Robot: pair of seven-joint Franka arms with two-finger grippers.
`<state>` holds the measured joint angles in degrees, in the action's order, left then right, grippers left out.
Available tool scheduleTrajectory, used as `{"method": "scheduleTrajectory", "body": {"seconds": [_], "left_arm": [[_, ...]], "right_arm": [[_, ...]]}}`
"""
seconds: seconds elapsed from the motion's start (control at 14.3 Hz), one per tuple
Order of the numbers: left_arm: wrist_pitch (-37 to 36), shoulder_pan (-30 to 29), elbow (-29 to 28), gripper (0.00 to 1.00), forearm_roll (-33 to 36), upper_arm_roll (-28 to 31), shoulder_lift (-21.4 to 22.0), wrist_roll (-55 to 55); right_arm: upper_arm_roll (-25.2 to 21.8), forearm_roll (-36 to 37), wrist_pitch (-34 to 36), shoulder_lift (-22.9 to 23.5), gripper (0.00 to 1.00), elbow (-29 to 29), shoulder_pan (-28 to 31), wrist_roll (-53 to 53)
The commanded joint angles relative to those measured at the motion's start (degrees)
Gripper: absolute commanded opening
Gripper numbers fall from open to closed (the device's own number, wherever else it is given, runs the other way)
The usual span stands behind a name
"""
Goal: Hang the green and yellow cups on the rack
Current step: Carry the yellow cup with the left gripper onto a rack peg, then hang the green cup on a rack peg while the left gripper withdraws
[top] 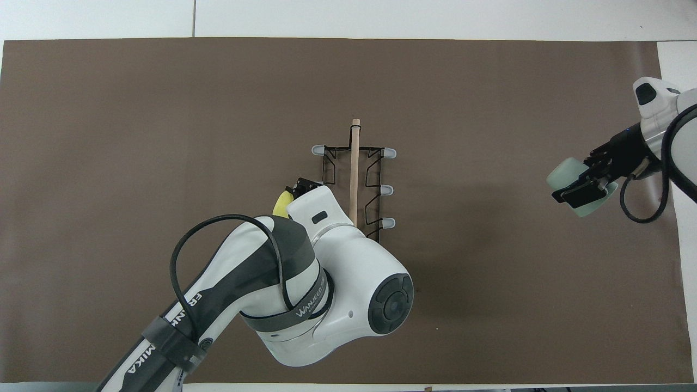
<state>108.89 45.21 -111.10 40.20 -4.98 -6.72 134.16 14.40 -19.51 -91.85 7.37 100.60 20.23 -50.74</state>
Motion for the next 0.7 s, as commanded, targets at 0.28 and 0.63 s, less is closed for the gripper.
{"method": "scheduleTrajectory", "body": {"seconds": [0.28, 0.63], "left_arm": [[0.19, 2.61, 1.77, 0.72, -3.46, 0.41, -0.49, 0.76], [0.19, 1.38, 1.77, 1.0, -3.72, 0.76, 2.49, -4.22]], "right_arm": [[0.28, -21.14, 0.62, -0.6, 0.0, 1.61, 3.85, -10.86], [0.36, -47.39, -2.44, -7.87, 0.0, 16.86, 3.68, -18.24]]}}
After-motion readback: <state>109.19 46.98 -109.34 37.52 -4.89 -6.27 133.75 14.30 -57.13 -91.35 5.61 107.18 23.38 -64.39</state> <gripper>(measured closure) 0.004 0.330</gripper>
